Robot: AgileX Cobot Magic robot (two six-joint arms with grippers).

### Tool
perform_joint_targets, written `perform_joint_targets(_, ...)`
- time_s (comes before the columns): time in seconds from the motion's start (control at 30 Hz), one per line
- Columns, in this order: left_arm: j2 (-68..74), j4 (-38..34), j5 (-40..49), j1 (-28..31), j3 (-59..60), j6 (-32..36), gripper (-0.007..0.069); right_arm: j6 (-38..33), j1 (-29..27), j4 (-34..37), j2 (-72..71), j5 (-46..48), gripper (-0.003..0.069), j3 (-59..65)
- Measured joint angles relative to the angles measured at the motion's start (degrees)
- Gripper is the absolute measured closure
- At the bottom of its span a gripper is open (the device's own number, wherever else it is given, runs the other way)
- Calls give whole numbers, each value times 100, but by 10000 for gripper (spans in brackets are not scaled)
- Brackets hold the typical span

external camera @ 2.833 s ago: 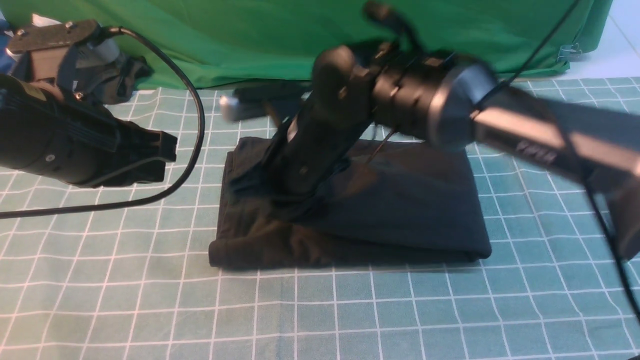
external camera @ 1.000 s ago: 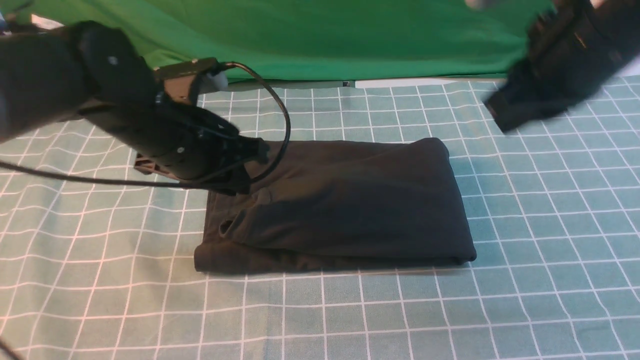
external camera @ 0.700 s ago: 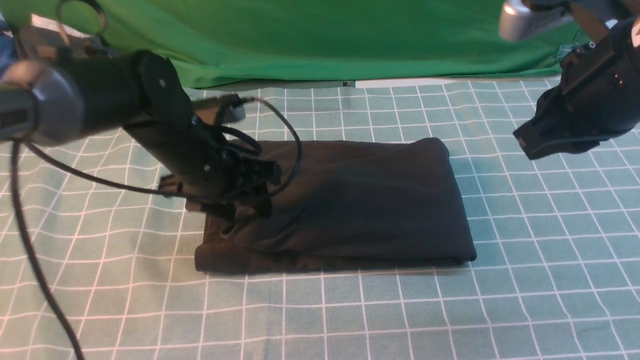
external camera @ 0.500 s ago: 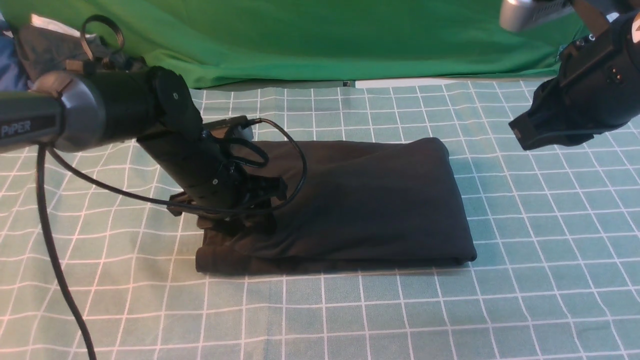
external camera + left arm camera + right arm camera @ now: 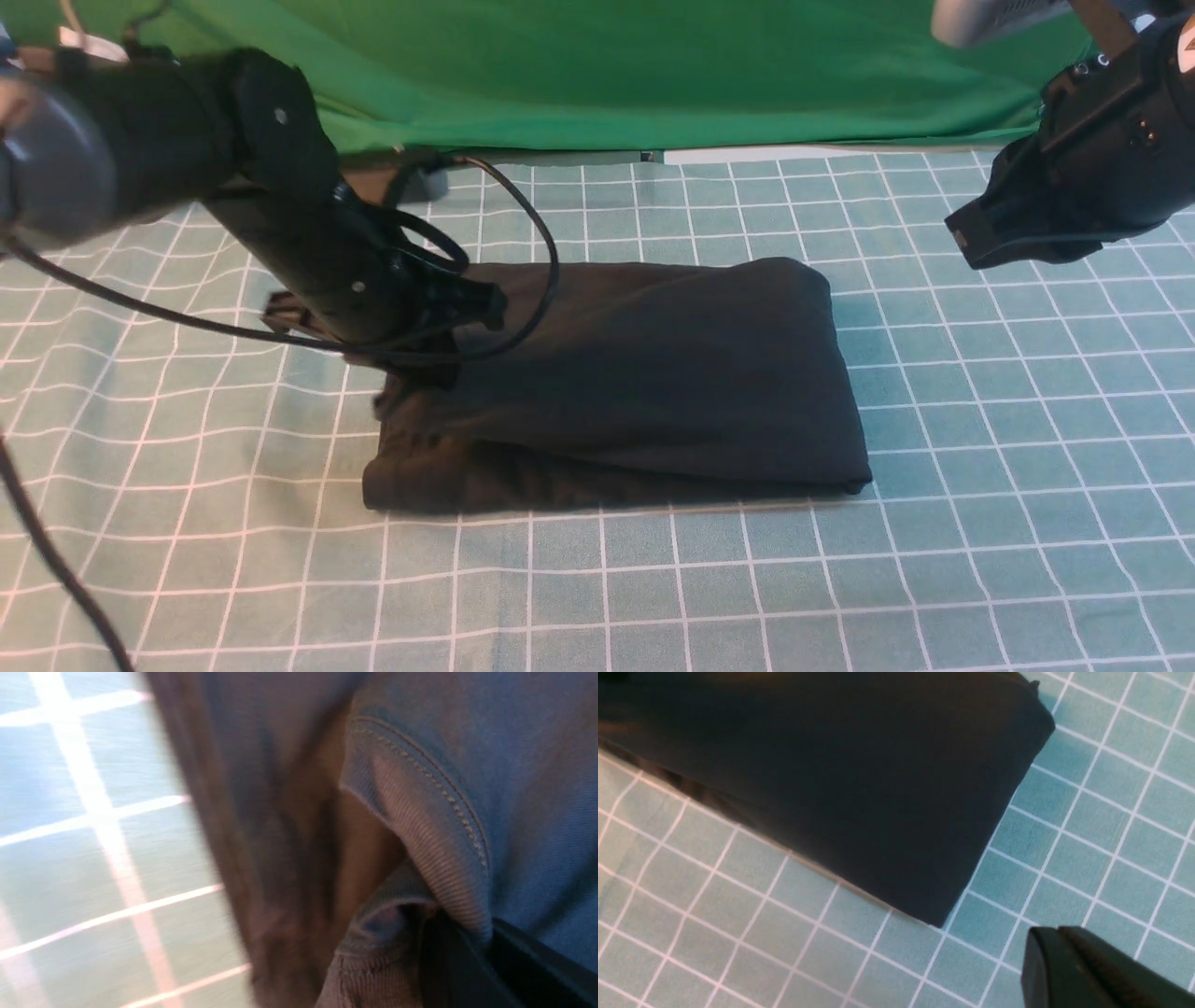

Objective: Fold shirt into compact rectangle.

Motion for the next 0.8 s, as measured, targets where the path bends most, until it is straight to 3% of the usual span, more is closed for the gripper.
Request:
perform_joint_targets(0.6, 139, 546, 95, 0, 365, -540, 606, -2, 0, 0, 43, -237, 634, 7)
perform_joint_targets(0.8, 139, 666, 195, 0, 329, -566, 467, -2, 0, 0, 191, -237, 632, 8)
